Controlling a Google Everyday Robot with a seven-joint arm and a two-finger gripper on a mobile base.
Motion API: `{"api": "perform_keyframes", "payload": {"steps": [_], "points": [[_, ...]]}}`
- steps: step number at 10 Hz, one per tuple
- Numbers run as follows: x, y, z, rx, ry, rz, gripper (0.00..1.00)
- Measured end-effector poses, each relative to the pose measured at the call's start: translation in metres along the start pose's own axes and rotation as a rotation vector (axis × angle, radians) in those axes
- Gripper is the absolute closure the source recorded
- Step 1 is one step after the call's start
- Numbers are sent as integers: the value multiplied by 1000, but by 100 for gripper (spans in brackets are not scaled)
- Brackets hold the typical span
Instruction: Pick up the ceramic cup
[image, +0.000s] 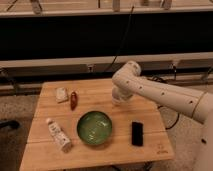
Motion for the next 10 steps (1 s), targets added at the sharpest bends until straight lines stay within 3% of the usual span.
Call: {"api": "perform_keyframes", "payload": {"steps": [2,10], "points": [[2,0,-4,7,2,-28,100],[2,0,-21,20,3,-144,100]]}}
